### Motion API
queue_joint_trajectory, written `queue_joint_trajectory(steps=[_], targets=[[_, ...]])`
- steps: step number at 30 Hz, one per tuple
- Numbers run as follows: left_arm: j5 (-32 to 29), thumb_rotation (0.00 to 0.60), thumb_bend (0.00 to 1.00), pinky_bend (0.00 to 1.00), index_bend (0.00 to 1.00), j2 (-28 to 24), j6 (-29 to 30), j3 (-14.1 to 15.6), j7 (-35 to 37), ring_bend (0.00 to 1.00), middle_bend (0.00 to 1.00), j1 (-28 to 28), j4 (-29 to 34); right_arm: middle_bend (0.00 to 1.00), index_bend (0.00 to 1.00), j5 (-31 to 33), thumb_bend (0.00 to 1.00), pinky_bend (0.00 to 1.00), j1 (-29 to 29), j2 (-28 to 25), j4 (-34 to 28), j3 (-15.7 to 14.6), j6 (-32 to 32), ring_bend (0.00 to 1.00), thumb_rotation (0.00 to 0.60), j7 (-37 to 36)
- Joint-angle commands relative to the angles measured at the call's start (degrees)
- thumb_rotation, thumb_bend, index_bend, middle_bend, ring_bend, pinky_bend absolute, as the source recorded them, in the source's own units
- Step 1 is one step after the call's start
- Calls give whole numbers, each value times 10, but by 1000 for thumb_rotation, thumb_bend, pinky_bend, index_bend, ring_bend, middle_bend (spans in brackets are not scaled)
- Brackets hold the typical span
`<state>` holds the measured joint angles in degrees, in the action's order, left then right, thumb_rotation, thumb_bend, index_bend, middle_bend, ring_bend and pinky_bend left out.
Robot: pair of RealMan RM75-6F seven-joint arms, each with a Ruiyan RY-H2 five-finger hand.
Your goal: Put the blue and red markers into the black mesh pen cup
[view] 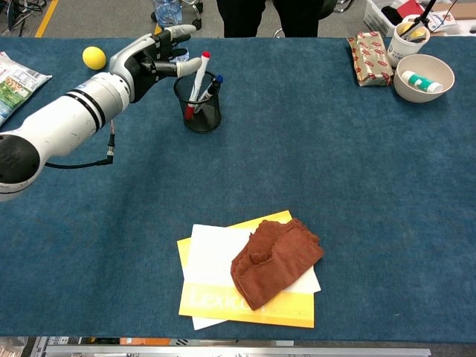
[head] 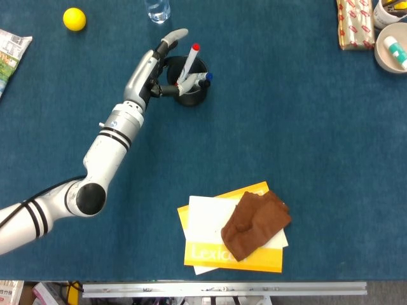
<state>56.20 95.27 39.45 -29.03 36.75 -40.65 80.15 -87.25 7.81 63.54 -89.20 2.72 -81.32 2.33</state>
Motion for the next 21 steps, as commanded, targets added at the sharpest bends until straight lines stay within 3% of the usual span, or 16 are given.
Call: queue_joint_trajectory(steps=[1, 12, 18, 21], targets=[[14, 600, 324, 127, 98, -10, 14, 8, -15, 0, 0, 4, 10, 286, 277, 0, 0, 420, 0, 0, 0, 0, 0, 293, 600, 0], [72, 600, 324, 127, 195, -71, 166, 88, -295, 0, 0, 21, 76, 286, 277, -4, 0, 420, -2, -1, -3, 1, -9, 293, 600, 4], [146, 600, 324, 127, 207, -123, 256, 148, -477, 0, 16, 42, 91, 286, 277, -2, 0, 420, -3, -1, -4, 1, -9, 293, 600, 8], [180, 600, 324, 127, 207, -165, 283, 178, -523, 0, 20, 63, 108, 286, 277, -1, 0, 420, -3, 0, -4, 2, -9, 293, 600, 10]])
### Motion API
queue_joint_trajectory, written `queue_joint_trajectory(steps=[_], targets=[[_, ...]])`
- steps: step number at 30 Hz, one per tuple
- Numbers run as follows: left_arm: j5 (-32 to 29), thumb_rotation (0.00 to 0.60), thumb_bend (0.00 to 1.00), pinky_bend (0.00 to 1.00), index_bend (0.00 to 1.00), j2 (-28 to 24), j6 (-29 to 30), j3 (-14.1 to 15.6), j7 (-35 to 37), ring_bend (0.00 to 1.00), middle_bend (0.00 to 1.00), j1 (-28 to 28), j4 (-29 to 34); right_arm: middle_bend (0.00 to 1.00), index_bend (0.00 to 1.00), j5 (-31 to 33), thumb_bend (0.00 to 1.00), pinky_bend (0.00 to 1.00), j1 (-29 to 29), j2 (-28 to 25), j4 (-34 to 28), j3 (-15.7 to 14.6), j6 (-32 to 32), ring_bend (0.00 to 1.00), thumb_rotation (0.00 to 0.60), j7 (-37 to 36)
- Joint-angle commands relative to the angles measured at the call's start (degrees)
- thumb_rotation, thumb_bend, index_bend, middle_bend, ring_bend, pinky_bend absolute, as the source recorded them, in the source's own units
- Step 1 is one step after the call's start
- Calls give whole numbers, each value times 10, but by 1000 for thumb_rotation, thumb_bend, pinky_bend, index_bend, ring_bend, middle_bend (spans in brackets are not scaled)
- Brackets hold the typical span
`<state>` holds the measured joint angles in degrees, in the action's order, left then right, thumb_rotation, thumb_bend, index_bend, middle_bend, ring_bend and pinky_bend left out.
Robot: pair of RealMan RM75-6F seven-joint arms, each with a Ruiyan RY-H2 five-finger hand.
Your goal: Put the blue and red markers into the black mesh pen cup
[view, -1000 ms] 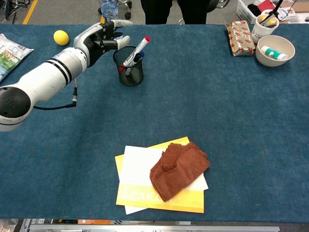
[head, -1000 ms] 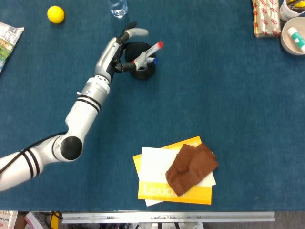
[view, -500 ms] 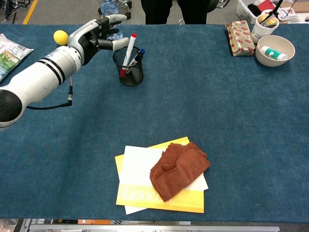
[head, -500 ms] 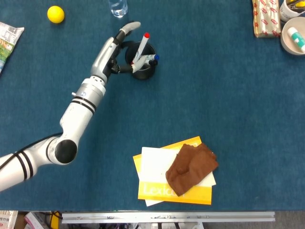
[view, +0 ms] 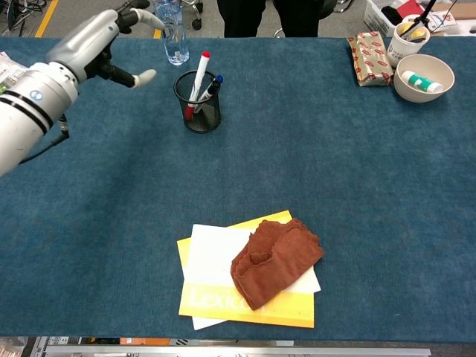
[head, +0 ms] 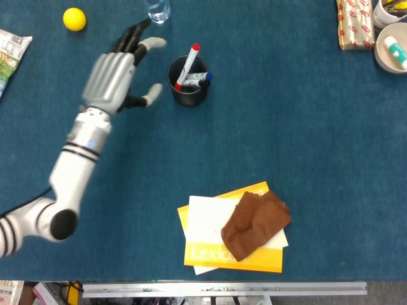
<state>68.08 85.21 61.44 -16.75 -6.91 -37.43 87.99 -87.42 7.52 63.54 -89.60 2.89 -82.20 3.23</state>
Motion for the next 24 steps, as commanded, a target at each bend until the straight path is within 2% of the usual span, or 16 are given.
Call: queue_joint_trajectory(steps=[1, 6, 13, 18, 24], targets=[[65, 600, 324, 127, 208, -77, 69, 61, -94, 0, 20, 37, 38, 286, 277, 1, 0, 420, 0, 1, 0, 0, 1, 293, 600, 1], [113, 600, 324, 127, 228, -148, 108, 92, -149, 0, 25, 67, 72, 286, 277, 3, 0, 420, 2, 3, 3, 0, 5, 293, 600, 4], [214, 600, 324, 127, 230, -235, 158, 163, -269, 0, 30, 117, 108, 286, 277, 4, 0, 420, 2, 5, 7, 1, 6, 293, 600, 6], [250, 600, 324, 127, 248, -259, 211, 200, -318, 0, 45, 173, 134, 286, 277, 6, 0, 420, 2, 6, 9, 2, 5, 293, 600, 10], [266, 600, 324, 127, 292, -253, 305, 210, -312, 13, 86, 246, 153, 286, 277, 9, 0, 420, -1, 6, 12, 7, -5, 293, 600, 31]])
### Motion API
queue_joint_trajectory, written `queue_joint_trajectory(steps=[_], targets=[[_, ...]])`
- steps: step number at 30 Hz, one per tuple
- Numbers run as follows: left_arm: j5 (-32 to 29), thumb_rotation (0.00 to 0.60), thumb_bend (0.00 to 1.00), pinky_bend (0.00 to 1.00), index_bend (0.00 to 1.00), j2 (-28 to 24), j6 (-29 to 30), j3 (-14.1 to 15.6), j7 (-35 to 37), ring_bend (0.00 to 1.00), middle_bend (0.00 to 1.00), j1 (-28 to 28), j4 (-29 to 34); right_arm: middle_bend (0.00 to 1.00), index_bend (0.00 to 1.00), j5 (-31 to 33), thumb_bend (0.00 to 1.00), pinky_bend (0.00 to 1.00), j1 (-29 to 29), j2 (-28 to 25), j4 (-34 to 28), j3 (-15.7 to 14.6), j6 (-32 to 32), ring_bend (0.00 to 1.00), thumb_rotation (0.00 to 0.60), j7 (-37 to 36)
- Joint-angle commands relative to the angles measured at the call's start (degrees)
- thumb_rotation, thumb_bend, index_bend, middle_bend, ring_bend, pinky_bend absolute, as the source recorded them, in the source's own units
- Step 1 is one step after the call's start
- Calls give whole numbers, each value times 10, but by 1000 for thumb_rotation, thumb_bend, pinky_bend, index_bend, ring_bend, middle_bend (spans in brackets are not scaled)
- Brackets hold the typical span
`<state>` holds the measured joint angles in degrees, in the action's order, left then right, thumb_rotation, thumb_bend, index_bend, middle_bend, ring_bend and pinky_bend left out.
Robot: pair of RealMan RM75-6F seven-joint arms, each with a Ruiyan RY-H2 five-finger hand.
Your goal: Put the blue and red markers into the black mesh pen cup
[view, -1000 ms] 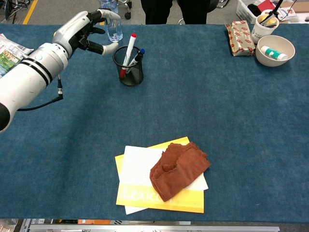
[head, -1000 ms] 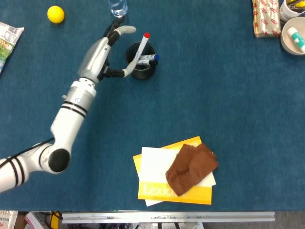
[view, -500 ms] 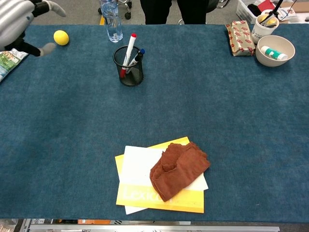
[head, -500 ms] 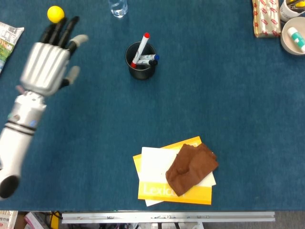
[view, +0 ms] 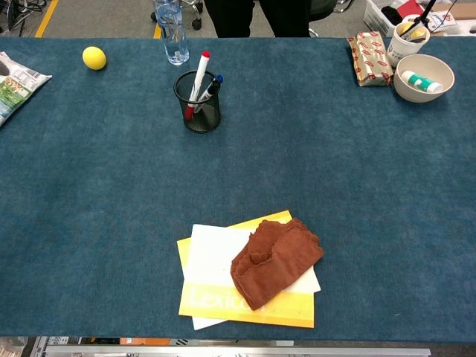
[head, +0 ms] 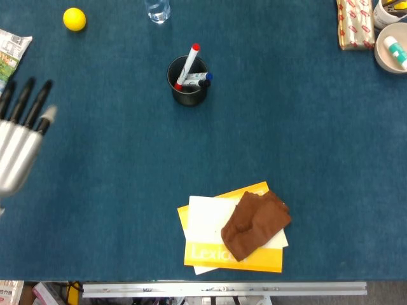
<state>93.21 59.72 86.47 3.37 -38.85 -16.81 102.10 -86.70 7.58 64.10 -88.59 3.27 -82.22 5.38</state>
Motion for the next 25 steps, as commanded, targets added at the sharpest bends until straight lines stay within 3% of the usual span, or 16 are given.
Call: queue_joint_trajectory(steps=[1, 10, 16, 25], targets=[[19, 600, 324, 127, 295, 5, 71, 8, 15, 12, 88, 49, 8, 289, 277, 3, 0, 420, -2, 1, 3, 4, -8, 291, 600, 17], [16, 600, 324, 127, 312, 27, 151, -11, 115, 13, 106, 107, -45, 303, 276, 9, 0, 405, -21, 3, -9, 16, -58, 280, 600, 139], [-10, 600, 324, 127, 314, 26, 132, -25, 101, 13, 107, 114, -46, 303, 277, 24, 0, 402, -30, -4, -33, 20, -67, 277, 600, 171], [-36, 600, 324, 127, 315, 35, 92, -39, 113, 13, 114, 110, -55, 306, 277, 45, 0, 402, -31, -12, -41, 23, -51, 277, 600, 162]])
